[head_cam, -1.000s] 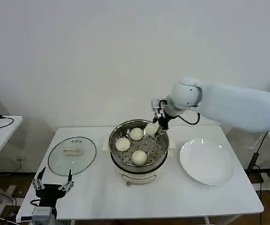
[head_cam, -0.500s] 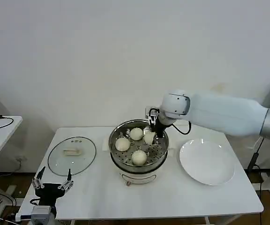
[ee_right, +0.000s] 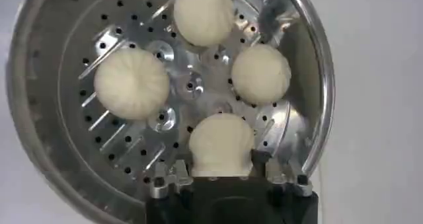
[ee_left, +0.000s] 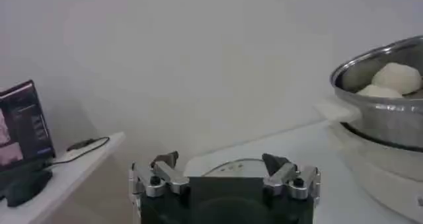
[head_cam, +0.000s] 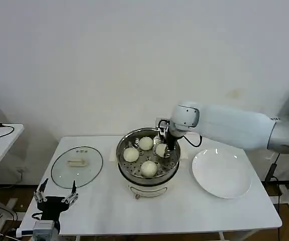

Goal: Take steamed baozi put them in steamer then cover it.

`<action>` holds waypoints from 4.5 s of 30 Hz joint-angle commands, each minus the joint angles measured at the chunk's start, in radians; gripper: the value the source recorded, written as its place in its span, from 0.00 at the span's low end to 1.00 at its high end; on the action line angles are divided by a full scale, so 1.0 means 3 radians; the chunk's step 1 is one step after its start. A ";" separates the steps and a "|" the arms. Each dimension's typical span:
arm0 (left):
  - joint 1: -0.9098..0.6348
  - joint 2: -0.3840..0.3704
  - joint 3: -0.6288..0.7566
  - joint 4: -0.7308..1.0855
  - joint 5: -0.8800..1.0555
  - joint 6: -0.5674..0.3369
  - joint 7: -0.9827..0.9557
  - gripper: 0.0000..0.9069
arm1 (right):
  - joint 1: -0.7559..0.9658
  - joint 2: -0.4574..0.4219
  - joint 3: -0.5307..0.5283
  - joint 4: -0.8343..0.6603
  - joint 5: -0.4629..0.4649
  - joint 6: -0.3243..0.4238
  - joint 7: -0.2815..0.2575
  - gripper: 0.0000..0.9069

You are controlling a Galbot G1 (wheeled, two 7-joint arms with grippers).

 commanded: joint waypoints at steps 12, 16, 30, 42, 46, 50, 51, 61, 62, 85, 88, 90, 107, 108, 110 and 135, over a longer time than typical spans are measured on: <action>-0.0003 -0.0009 -0.0011 0.0005 -0.0002 0.0000 -0.0001 1.00 | -0.0145 0.0050 0.0076 -0.0116 -0.0076 -0.0006 0.0051 1.00; -0.0009 -0.0014 -0.0010 0.0002 -0.0003 0.0004 -0.0003 1.00 | -0.0093 0.0007 0.0117 -0.0055 -0.0062 -0.0013 0.0115 1.00; -0.0044 -0.0019 0.0027 0.0017 -0.0045 0.0017 -0.0017 1.00 | 0.0006 -0.0820 0.0723 0.1008 0.0129 0.0102 0.0818 1.00; -0.0019 -0.0029 0.0077 0.0080 -0.0051 -0.0026 -0.0074 1.00 | -0.2798 -0.1752 0.3531 0.1706 -0.0400 0.1042 0.2078 1.00; 0.0010 -0.0070 0.0083 0.0122 0.0062 -0.0137 -0.0040 1.00 | -0.4041 -0.1429 0.4863 0.1750 -0.0643 0.1391 0.2162 1.00; 0.0049 -0.0099 0.0113 0.0162 0.0145 -0.0253 -0.0031 1.00 | -0.5120 -0.0765 0.6003 0.1801 -0.1027 0.1740 0.2086 1.00; 0.0044 -0.0098 0.0111 0.0184 0.0154 -0.0267 -0.0039 1.00 | -0.5214 -0.0653 0.6145 0.1808 -0.1074 0.1818 0.2059 1.00; -0.0148 0.0051 0.0000 0.0559 0.0535 -0.0389 -0.0076 1.00 | -0.6632 0.0787 0.7526 0.2070 -0.1244 0.2431 0.1674 1.00; -0.0188 0.0088 0.0000 0.0638 0.0676 -0.0413 -0.0081 1.00 | -0.6706 0.0844 0.7578 0.2097 -0.1198 0.2427 0.1674 1.00; -0.1971 0.0873 0.0905 0.2877 0.2911 -0.0663 0.0049 1.00 | -0.7645 0.1255 0.8157 0.2485 -0.0804 0.2667 0.1707 1.00; -0.2105 0.0891 0.0995 0.3008 0.2965 -0.0660 0.0078 1.00 | -0.7647 0.1316 0.8154 0.2488 -0.0804 0.2675 0.1711 1.00; -0.2196 0.0894 0.1045 0.3114 0.2987 -0.0662 0.0080 1.00 | -0.7643 0.1349 0.8150 0.2500 -0.0802 0.2676 0.1713 1.00; -0.2727 0.0850 0.1187 0.3751 0.3108 -0.0647 0.0092 1.00 | -0.7654 0.1350 0.8171 0.2445 -0.0722 0.2692 0.1691 1.00; -0.2742 0.0848 0.1196 0.3772 0.3113 -0.0643 0.0094 1.00 | -0.7654 0.1351 0.8172 0.2444 -0.0722 0.2693 0.1692 1.00; -0.2784 0.0838 0.1211 0.3824 0.3130 -0.0645 0.0096 1.00 | -0.7658 0.1353 0.8170 0.2436 -0.0717 0.2698 0.1684 1.00; -0.3076 0.0755 0.1367 0.4137 0.3168 -0.0673 0.0127 0.00 | -0.7610 0.1373 0.8212 0.2407 -0.0662 0.2696 0.1682 1.00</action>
